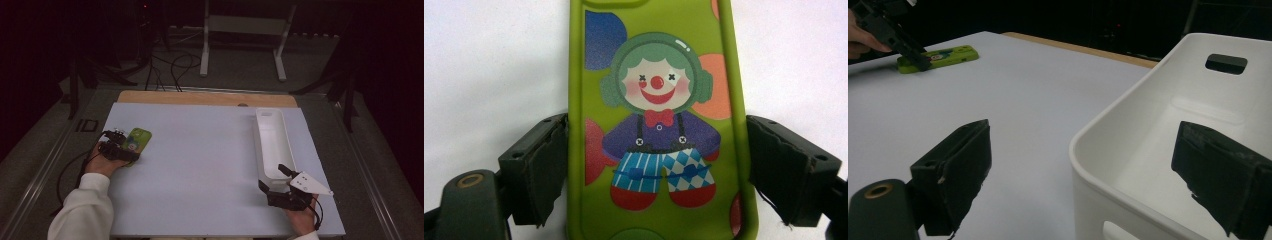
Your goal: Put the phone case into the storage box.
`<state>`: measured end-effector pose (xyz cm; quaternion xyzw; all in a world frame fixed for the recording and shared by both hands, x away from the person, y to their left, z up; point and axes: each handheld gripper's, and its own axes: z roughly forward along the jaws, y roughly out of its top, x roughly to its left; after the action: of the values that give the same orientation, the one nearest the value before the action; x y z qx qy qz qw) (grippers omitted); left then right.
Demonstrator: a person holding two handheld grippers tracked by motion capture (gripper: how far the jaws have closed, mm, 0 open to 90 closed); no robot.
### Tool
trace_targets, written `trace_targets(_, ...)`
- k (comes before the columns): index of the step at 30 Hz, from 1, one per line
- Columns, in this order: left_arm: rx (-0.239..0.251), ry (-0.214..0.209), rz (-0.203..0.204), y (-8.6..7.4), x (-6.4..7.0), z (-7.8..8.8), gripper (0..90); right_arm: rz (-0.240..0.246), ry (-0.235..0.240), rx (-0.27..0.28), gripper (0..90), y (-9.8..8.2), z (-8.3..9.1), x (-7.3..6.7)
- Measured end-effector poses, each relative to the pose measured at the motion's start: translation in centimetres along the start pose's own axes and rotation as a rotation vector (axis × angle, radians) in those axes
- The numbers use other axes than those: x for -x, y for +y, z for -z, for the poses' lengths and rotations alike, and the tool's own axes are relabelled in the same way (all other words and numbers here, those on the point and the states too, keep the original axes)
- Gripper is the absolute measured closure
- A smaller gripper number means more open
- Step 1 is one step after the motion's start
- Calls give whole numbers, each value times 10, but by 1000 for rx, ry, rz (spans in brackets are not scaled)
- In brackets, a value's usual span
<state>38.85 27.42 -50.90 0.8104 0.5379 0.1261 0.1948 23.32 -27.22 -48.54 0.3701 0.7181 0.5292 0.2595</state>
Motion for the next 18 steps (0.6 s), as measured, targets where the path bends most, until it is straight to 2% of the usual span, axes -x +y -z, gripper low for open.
trace_targets(6,31,13,-18,-3,3,3,161,1,0,-4,89,0,-1,0)
trace_targets(10,72,18,-22,-3,7,7,161,-1,1,-3,89,0,-1,0)
trace_targets(14,135,9,-10,-3,10,16,161,-2,-1,-1,89,0,-1,0)
trace_targets(18,193,10,-18,-5,16,26,161,-3,0,0,89,0,0,1)
